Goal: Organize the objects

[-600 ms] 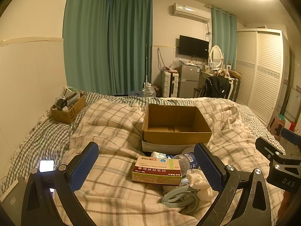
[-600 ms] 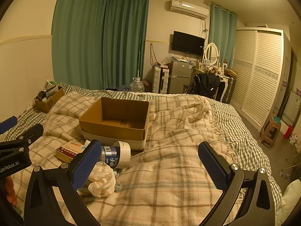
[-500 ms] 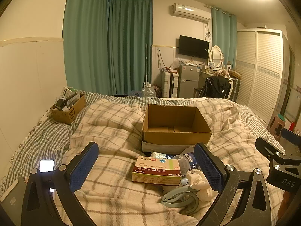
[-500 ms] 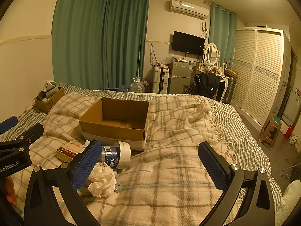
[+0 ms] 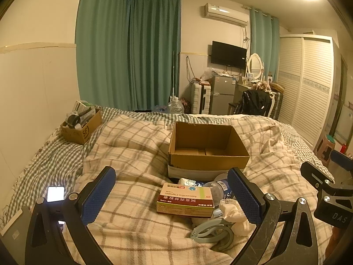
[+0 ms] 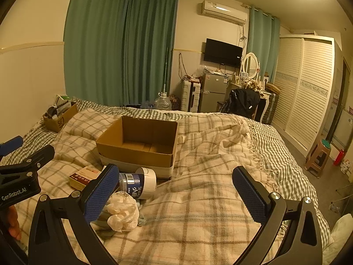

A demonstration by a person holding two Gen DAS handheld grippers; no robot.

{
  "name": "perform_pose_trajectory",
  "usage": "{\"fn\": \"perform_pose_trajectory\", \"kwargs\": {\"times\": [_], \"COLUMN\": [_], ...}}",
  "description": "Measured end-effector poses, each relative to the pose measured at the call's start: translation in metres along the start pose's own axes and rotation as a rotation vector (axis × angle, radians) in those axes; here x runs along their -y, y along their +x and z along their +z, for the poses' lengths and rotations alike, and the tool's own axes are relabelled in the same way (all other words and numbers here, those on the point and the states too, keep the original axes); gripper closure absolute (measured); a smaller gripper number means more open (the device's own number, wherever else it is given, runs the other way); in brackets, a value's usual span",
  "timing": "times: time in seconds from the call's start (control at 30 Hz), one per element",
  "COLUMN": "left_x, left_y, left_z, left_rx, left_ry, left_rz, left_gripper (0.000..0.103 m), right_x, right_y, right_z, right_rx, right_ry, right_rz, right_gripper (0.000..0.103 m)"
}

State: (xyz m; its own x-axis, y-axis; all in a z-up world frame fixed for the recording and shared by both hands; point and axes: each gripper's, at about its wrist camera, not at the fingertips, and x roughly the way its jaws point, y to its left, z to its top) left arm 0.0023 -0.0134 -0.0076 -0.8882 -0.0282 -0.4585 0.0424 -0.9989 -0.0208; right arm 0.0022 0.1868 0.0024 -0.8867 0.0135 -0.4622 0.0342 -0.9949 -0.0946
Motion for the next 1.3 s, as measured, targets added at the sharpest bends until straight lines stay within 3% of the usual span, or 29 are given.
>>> {"fn": "perform_pose_trajectory", "kwargs": {"times": [0.47, 0.73, 0.93, 1.13, 1.2, 1.27, 1.3], "left_x": [-0.004, -0.011, -0.017, -0.025, -0.028, -0.029, -0.028], "left_y": [-0.004, 0.009, 0.028, 0.054, 0.061, 0.065, 0.067], "left_z": [0.003, -0.008, -0.021, -0.042, -0.048, -0.052, -0.053], "left_rx": [0.003, -0.051, -0.116, -0.209, -0.240, -0.258, -0.266], "left_ry": [0.003, -0.003, 0.005, 0.002, -0.008, -0.013, -0.012], "left_rz": [0.001, 0.016, 0.032, 0.055, 0.053, 0.049, 0.048], "left_gripper": [0.000, 0.000, 0.000, 0.000, 0.000, 0.000, 0.000], "right_x": [-0.007, -0.016, -0.023, -0.042, -0.049, -0.055, -0.056], "right_y": [-0.008, 0.005, 0.029, 0.068, 0.081, 0.090, 0.094], "right_z": [0.002, -0.003, -0.014, -0.037, -0.045, -0.051, -0.054], "right_rx": [0.018, -0.019, -0.099, -0.252, -0.307, -0.347, -0.373], "right_ry": [-0.015, -0.036, -0.057, -0.105, -0.123, -0.140, -0.143], "right_rz": [0.023, 0.039, 0.057, 0.126, 0.167, 0.187, 0.200], "right_gripper": [0.000, 0.000, 0.000, 0.001, 0.007, 0.021, 0.037]}}
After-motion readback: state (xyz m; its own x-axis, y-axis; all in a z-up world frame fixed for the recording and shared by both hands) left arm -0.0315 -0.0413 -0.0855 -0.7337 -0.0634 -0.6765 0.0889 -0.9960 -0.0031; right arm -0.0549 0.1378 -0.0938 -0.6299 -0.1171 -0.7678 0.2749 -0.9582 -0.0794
